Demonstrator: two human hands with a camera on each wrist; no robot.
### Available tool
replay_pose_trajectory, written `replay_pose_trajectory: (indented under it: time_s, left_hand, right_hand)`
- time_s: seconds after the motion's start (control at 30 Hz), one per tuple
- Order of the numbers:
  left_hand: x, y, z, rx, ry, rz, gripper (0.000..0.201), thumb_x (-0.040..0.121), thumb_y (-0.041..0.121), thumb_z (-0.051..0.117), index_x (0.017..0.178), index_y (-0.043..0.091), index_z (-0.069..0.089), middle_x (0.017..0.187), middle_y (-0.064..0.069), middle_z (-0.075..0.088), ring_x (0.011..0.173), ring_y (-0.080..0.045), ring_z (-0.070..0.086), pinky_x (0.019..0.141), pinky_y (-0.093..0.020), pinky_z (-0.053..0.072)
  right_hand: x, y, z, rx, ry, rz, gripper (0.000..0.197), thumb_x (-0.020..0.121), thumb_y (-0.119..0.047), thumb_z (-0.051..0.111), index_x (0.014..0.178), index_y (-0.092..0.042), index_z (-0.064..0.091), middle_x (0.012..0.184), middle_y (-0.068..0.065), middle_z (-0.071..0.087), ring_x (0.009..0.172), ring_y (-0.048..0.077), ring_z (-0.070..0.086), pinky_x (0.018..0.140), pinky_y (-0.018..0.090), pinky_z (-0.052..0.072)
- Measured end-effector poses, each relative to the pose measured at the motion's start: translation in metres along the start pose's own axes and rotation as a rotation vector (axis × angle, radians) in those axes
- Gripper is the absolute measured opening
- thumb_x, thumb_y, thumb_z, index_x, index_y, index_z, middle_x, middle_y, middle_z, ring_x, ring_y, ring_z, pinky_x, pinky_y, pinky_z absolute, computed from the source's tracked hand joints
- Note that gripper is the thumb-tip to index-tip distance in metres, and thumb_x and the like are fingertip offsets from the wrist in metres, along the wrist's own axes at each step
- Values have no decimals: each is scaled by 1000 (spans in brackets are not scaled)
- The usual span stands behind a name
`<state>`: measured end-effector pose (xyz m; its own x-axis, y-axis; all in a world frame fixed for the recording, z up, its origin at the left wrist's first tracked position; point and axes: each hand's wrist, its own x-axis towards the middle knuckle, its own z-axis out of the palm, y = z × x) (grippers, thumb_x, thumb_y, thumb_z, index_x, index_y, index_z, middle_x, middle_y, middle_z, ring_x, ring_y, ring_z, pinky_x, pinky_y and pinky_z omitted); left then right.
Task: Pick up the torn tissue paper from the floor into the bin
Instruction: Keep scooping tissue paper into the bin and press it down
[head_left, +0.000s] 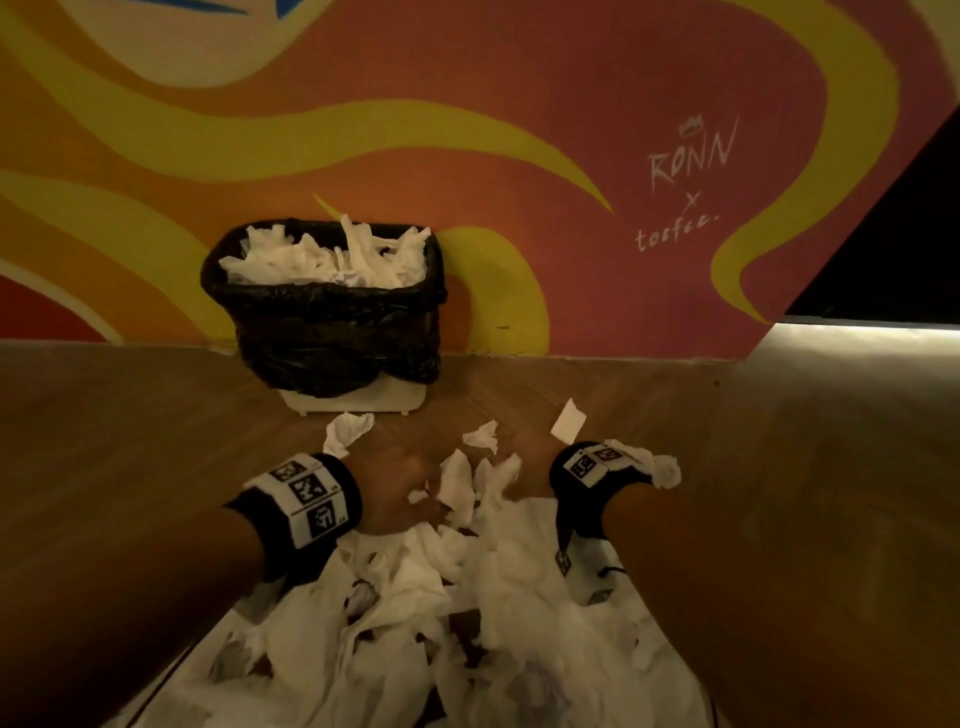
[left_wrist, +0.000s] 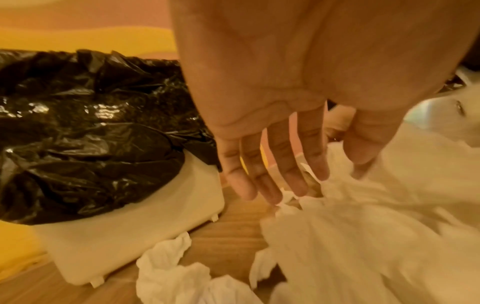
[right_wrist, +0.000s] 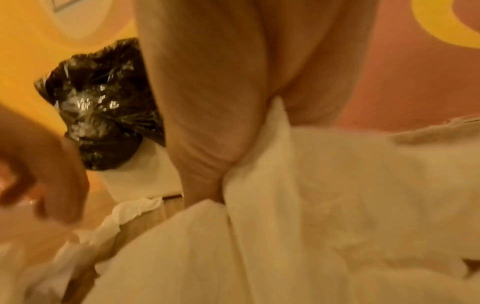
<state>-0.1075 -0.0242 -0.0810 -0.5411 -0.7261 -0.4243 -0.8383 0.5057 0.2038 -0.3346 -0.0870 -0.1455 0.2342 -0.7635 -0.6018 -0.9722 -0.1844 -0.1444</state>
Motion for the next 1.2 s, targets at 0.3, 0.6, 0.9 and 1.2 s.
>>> replay_pose_trajectory:
  time_s: [0.3, 0.6, 0.9, 1.2]
  left_hand:
    - [-1, 20, 44, 113, -245, 85, 71, 89, 47, 57, 150, 31, 24, 158, -2, 20, 145, -25, 20, 117, -38, 20]
    - [13, 14, 47, -67, -154, 19, 33, 99, 29, 42, 122, 14, 61, 127, -5, 60, 119, -23, 54, 102, -35, 41]
    - [-16, 4, -21, -370, 148, -70, 75, 69, 87, 43, 94, 20, 66, 97, 6, 67, 89, -13, 61, 85, -37, 52]
    - [-50, -34, -54, -508, 424, -4, 34, 81, -8, 55, 82, 26, 58, 97, 0, 53, 92, -24, 53, 82, -34, 42]
  right_hand:
    - [-61, -25, -59, 391, 282, -55, 33, 93, -44, 55, 79, -14, 54, 73, -1, 50, 85, 24, 52, 57, 23, 31]
    - [-92, -26, -79, 430, 318, -155, 66, 52, -73, 76, 102, -32, 61, 101, -9, 70, 93, 15, 65, 86, 39, 53]
    - [-99, -34, -95, 522, 448, -236, 27, 87, -5, 49, 86, -30, 58, 103, 10, 67, 99, 33, 64, 85, 51, 54]
    - [-100, -69, -119, 787, 586, -362, 43, 96, -27, 52, 139, -26, 45, 141, -3, 50, 131, 20, 46, 111, 45, 37]
